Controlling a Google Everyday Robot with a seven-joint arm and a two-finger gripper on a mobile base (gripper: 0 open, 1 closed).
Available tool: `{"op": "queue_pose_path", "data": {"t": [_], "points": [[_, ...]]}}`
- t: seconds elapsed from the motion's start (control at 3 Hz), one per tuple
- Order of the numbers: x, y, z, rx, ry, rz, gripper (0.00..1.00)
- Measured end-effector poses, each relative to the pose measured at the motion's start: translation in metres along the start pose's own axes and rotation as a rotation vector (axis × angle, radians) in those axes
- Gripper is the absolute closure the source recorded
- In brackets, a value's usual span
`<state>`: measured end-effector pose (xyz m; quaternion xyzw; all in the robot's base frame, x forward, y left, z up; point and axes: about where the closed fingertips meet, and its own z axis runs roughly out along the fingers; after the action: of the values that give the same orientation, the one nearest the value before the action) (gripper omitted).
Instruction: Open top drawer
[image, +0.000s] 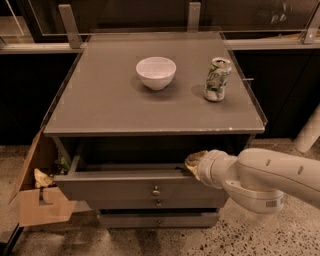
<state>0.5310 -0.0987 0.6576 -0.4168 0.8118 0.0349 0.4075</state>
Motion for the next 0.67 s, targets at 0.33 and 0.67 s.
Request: {"op": "queue_pose_path", "data": {"t": [0.33,0.67], "points": [[-0.0006,-0.0002,-0.0006,0.000,0.000,0.000,1.00],[0.0017,0.0071,-0.0062,-0.027,-0.003,-0.003,1.00]]}}
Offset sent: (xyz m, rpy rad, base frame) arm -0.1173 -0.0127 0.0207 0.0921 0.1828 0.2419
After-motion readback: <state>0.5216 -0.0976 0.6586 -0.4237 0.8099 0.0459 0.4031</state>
